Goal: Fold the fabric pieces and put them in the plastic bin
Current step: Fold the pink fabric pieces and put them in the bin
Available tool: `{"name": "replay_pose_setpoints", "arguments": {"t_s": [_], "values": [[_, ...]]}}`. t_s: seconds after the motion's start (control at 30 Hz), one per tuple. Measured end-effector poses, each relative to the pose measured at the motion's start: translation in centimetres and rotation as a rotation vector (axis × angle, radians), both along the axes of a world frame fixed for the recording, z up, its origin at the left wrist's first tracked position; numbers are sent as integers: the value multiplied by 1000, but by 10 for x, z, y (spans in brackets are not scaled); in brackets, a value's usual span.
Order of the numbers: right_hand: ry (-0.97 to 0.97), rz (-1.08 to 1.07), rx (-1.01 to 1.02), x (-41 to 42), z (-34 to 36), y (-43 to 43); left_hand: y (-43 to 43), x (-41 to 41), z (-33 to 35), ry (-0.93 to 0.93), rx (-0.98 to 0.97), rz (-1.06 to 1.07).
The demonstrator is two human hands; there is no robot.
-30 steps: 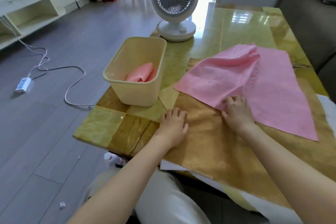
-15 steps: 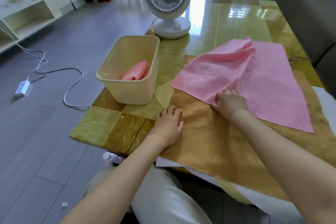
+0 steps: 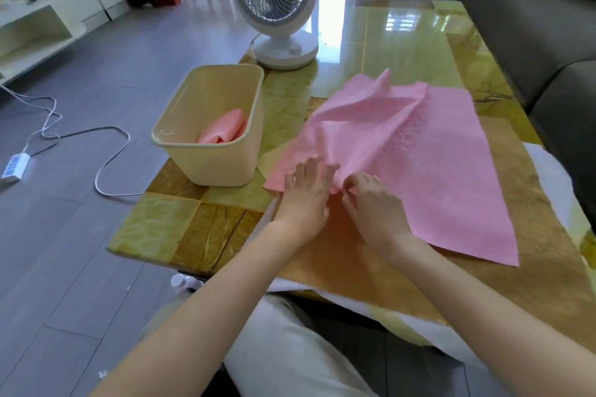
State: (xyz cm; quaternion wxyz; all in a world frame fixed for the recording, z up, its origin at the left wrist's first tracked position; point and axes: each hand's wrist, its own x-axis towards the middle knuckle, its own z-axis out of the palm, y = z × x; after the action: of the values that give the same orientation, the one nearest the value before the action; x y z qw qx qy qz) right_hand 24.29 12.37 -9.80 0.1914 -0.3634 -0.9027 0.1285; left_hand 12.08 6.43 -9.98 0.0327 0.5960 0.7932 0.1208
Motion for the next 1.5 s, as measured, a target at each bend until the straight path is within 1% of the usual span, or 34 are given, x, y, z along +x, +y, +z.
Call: {"name": "replay_pose_setpoints", "arguments": {"t_s": [0.07, 0.13, 0.27, 0.33, 0.43, 0.53, 0.63, 0.7, 0.83, 0.9, 1.0, 1.07, 1.13, 1.2, 1.27, 1.37, 1.43, 1.5], "values": [[3, -26, -30, 12, -3, -13, -1, 3, 0, 51, -46, -60], [-34, -37, -50, 26, -10, -21, -5, 4, -7, 100, -39, -77], [-198, -34, -125, 55, -30, -27, -13, 9, -12, 149, 16, -77], [-247, -83, -118, 71, -34, -25, -18, 12, -10, 155, 9, -87], [-317, -152, -56, 94, -37, -12, -28, 18, -12, 200, -11, -101], [-306, -205, -29, 116, -36, 0, -39, 24, -16, 208, -21, -105], [-200, -199, -118, 130, -30, -1, -48, 31, -19, 210, -13, -105], [-186, -202, -141, 136, -20, -8, -54, 36, -19, 165, -1, -100], [-319, -136, -68, 149, 4, -19, -66, 46, -10, 82, -3, -86], [-381, -96, -84, 162, 12, -24, -74, 53, -2, 3, -25, -78], [-488, -17, -293, 184, 16, -35, -87, 63, 8, -182, -167, -79], [-546, 8, -439, 195, 16, -41, -90, 67, 11, -224, -277, -135], [-582, 27, -491, 202, 16, -43, -94, 71, 16, -285, -390, -203], [-594, 34, -493, 207, 19, -40, -98, 74, 22, -322, -497, -268], [-605, 2, -481, 208, 26, -32, -97, 73, 29, -300, -538, -295], [-593, -70, -331, 201, 39, -14, -83, 64, 39, -218, -433, -257], [-523, -124, -218, 193, 47, 1, -71, 58, 47, -159, -325, -192], [-468, -163, -155, 182, 54, 19, -55, 55, 60, -49, -239, -116]]}}
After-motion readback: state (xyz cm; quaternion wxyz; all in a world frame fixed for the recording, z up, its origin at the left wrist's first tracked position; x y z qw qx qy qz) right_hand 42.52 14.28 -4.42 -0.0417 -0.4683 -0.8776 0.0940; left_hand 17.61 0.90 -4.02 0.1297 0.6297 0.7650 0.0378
